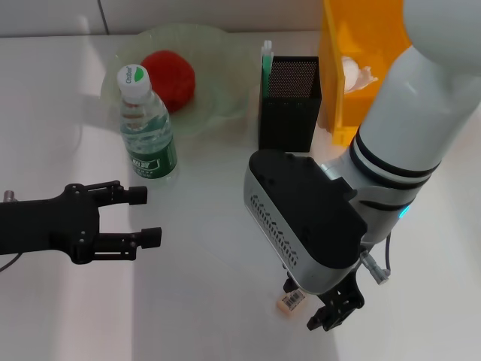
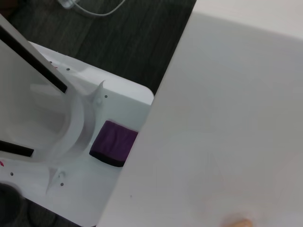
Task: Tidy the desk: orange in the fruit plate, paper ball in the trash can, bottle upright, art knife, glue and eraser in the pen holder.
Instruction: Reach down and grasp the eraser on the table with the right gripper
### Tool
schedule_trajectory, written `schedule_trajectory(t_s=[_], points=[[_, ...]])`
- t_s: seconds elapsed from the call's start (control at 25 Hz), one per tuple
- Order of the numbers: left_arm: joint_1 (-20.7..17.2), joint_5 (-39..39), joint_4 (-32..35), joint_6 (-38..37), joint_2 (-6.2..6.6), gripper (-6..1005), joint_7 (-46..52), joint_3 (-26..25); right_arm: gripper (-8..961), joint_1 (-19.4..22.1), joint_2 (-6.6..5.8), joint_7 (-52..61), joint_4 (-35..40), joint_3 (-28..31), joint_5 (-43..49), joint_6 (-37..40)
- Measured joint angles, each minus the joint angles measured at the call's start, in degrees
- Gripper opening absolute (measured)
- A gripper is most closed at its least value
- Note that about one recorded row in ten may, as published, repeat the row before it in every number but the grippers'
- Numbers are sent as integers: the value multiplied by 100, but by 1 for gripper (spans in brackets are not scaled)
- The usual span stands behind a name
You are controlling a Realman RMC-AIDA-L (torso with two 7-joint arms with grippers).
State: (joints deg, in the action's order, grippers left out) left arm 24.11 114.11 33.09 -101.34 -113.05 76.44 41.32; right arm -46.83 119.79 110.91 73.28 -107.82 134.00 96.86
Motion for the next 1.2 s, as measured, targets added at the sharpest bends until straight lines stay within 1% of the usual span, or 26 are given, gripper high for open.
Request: schedule_trajectory(t_s=[0.24, 0.48, 0.76, 1.2], points=[[26, -4, 12, -11, -28, 846, 5, -74, 533, -145, 3, -227, -397, -90, -149, -227], [42, -4, 11, -17, -27, 846, 5, -79, 527, -213, 7, -244, -515, -375, -118, -468], [65, -4, -3, -7, -28, 846, 8, -80, 527, -398, 9, -254, -684, -551, -89, -599], [77, -3, -21, 9, -42, 846, 12, -144, 527, -538, 9, -278, -921, -787, -63, -911]])
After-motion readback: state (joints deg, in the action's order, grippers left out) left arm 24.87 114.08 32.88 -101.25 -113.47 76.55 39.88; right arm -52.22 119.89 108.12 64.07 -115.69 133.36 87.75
